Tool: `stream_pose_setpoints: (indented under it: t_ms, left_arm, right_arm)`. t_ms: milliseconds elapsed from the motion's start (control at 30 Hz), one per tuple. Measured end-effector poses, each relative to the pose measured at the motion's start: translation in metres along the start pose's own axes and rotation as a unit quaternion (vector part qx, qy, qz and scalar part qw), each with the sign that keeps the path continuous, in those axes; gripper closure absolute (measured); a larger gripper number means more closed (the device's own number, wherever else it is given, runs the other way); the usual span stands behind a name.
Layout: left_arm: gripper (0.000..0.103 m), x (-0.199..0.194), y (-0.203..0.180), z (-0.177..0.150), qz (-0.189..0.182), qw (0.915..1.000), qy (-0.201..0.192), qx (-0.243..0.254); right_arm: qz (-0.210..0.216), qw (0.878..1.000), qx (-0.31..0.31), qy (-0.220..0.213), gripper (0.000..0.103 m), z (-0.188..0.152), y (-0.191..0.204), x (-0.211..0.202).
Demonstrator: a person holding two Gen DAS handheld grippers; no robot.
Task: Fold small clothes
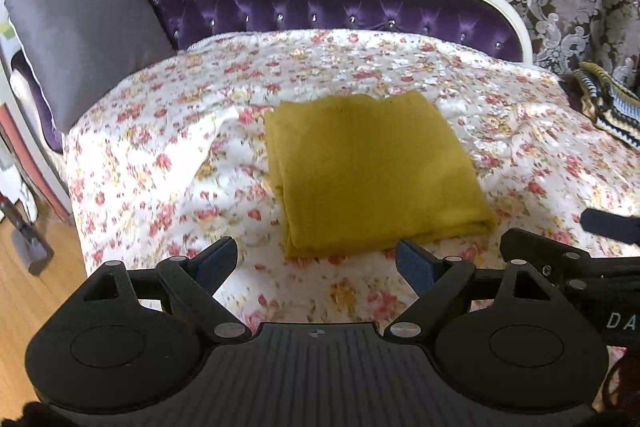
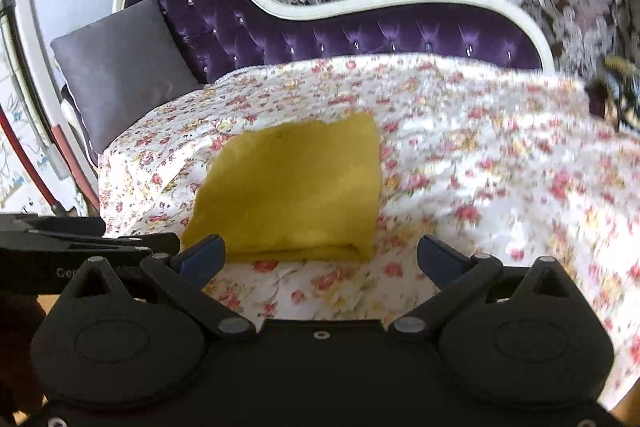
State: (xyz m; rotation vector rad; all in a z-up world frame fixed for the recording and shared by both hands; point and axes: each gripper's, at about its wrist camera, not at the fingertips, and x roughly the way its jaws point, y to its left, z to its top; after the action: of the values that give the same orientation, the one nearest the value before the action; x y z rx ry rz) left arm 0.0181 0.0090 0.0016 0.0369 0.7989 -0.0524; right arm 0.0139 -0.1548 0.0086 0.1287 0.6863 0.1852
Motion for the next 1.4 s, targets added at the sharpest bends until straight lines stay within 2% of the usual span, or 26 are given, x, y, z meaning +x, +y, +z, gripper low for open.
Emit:
stream_pose_setpoints:
  t_ms: [200, 400, 1400]
  left_arm:
    - [0.017, 0.002, 0.001, -0.007, -0.011, 0.9995, 0.028, -0.007]
    - [0.017, 0.005, 0.0, -0.012, -0.015, 0.999, 0.041, -0.01]
    - [0.018, 0.011, -0.001, -0.016, -0.017, 0.9984, 0.052, -0.013]
  right_arm:
    - [-0.002, 1.0, 0.018, 0.024, 0.001, -0.008, -0.003, 0.001]
    - [-0.007, 0.999, 0.024, 0.027, 0.001, -0.009, -0.003, -0.001]
    - [0.007, 1.0, 0.013, 0.025, 0.001, -0.008, -0.001, 0.003]
